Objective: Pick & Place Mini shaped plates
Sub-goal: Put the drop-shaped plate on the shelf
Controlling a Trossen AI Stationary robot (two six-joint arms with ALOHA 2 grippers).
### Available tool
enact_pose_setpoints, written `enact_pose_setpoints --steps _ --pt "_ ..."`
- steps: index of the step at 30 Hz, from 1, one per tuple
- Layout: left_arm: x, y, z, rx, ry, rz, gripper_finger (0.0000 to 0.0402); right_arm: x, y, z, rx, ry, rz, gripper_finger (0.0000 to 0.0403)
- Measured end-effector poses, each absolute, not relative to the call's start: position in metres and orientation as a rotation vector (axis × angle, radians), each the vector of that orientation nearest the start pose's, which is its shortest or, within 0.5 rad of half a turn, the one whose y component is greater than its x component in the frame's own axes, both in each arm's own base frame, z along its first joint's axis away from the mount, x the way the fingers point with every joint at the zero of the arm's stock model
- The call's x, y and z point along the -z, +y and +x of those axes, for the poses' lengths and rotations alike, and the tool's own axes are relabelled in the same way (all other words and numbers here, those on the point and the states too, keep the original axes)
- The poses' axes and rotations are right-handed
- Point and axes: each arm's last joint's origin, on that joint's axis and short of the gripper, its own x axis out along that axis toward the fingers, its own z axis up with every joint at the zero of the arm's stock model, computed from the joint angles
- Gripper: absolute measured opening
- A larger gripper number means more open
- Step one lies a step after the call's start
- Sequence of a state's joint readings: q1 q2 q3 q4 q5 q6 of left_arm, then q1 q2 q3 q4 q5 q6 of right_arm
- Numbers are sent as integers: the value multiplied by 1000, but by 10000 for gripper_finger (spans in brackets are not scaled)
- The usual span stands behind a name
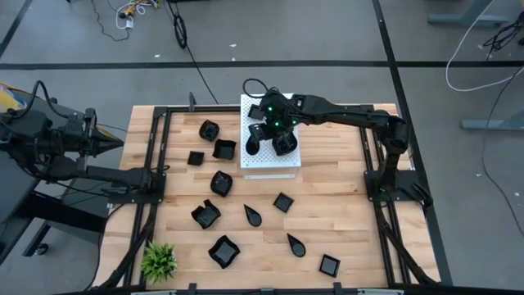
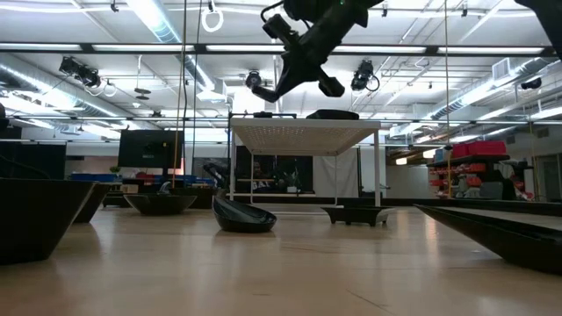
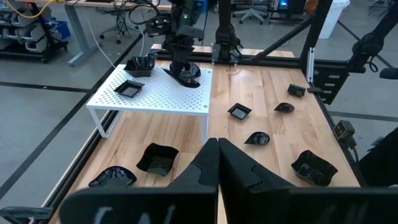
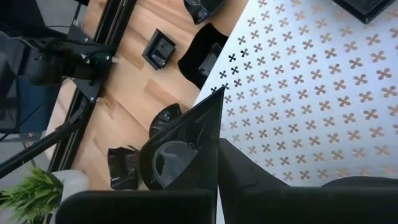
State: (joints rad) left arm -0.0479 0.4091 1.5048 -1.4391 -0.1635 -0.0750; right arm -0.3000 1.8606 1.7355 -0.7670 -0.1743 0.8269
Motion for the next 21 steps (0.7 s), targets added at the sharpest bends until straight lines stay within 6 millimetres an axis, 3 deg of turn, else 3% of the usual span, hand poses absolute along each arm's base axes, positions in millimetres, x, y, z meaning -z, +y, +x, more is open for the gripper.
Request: enact_pose_setpoints --steps 10,21 --pt "-421 8 -72 -127 337 -38 3 -291 -118 398 498 832 991 2" --pt "-421 8 -72 -127 338 -38 3 -289 -128 393 530 851 989 2"
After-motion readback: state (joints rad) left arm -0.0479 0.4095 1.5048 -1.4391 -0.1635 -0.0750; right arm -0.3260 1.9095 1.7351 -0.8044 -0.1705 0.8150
